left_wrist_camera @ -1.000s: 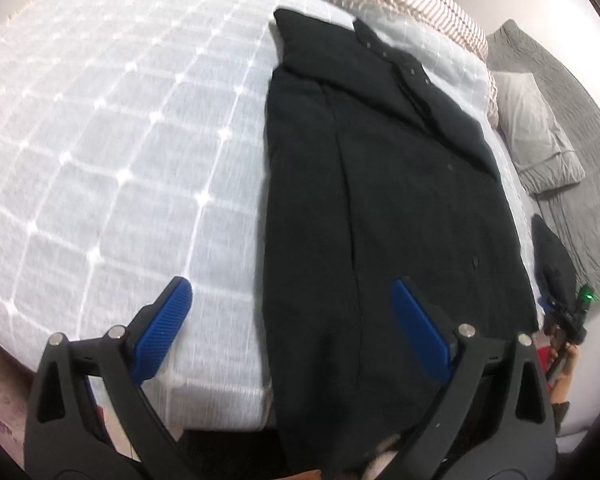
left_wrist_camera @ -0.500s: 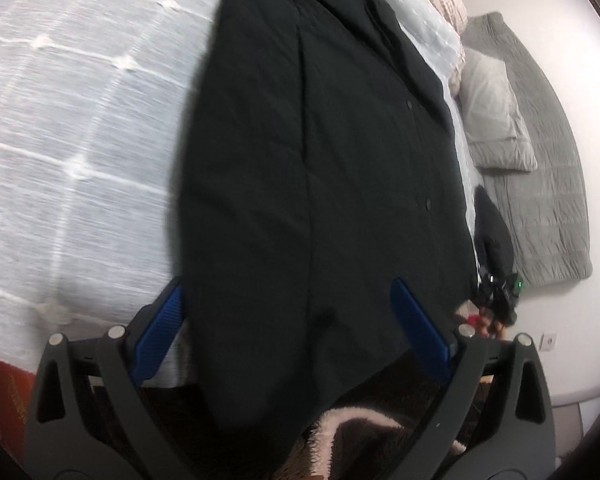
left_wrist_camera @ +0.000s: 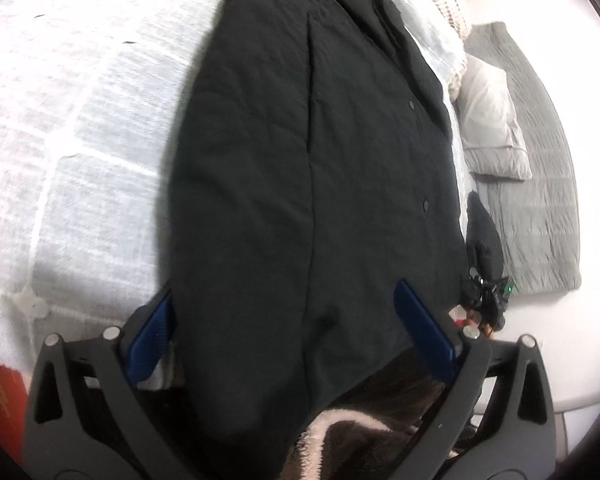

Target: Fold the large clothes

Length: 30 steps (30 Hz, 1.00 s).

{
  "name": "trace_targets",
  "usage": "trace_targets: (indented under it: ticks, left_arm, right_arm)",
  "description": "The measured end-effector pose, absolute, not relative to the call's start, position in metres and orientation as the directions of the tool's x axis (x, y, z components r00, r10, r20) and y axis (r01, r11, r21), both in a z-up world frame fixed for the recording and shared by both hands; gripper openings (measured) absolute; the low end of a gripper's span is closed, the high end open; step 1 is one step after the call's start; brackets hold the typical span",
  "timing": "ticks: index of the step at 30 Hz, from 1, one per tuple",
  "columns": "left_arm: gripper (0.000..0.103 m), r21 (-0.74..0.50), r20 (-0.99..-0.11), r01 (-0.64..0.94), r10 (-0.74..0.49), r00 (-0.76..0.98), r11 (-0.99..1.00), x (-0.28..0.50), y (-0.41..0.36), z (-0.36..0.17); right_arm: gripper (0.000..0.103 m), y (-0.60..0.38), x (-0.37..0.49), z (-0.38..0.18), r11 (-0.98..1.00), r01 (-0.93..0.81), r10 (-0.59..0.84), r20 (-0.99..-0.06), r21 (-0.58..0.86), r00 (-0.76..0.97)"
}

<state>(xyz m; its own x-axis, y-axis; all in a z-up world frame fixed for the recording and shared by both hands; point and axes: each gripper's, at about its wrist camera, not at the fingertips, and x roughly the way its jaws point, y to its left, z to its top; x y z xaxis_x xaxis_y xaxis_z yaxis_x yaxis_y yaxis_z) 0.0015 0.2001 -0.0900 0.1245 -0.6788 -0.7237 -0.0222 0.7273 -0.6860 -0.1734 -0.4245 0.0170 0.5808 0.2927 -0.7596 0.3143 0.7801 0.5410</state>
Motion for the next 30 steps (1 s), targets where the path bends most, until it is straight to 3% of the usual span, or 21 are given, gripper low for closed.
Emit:
trace_targets:
  ticks: [10, 11, 12, 15, 16, 18, 20, 23, 30]
  left_arm:
    - [0.102, -0.632, -0.764, 0.044, -0.632, 0.128, 0.773, -0.001, 0.177, -0.088]
    - [0.101, -0.626, -0.768, 0.057, -0.628, 0.126, 0.777, -0.001, 0.173, -0.087]
    - [0.100, -0.622, -0.770, 0.075, -0.626, 0.120, 0.779, -0.001, 0.169, -0.087]
    - [0.089, -0.622, -0.768, 0.097, -0.629, 0.116, 0.777, -0.003, 0.160, -0.085]
    - [0.081, -0.619, -0.769, 0.101, -0.627, 0.120, 0.779, -0.003, 0.159, -0.084]
    - [0.068, -0.593, -0.788, 0.095, -0.601, 0.134, 0.800, -0.003, 0.160, -0.085]
    - [0.037, -0.569, -0.804, 0.082, -0.574, 0.154, 0.818, -0.003, 0.159, -0.084]
    - [0.021, -0.605, -0.780, 0.030, -0.599, 0.179, 0.796, -0.005, 0.165, -0.083]
    - [0.014, -0.668, -0.680, 0.092, -0.656, 0.328, 0.738, -0.008, 0.167, -0.030]
  right_arm:
    - [0.082, -0.424, -0.167, 0.011, 0.773, 0.297, 0.330, -0.754, 0.561, 0.568]
    - [0.081, -0.424, -0.165, 0.011, 0.776, 0.296, 0.328, -0.758, 0.556, 0.564]
    - [0.070, -0.422, -0.163, 0.011, 0.770, 0.286, 0.346, -0.750, 0.570, 0.563]
    - [0.060, -0.418, -0.159, 0.003, 0.719, 0.277, 0.425, -0.719, 0.637, 0.551]
    - [0.057, -0.415, -0.157, 0.002, 0.731, 0.278, 0.415, -0.729, 0.624, 0.544]
    - [0.040, -0.409, -0.154, 0.001, 0.747, 0.283, 0.399, -0.746, 0.602, 0.533]
    - [0.027, -0.406, -0.152, 0.000, 0.736, 0.287, 0.412, -0.742, 0.613, 0.529]
    - [0.020, -0.401, -0.151, 0.005, 0.738, 0.277, 0.407, -0.733, 0.616, 0.545]
    - [0.015, -0.377, -0.142, 0.060, 0.755, 0.134, 0.421, -0.631, 0.642, 0.652]
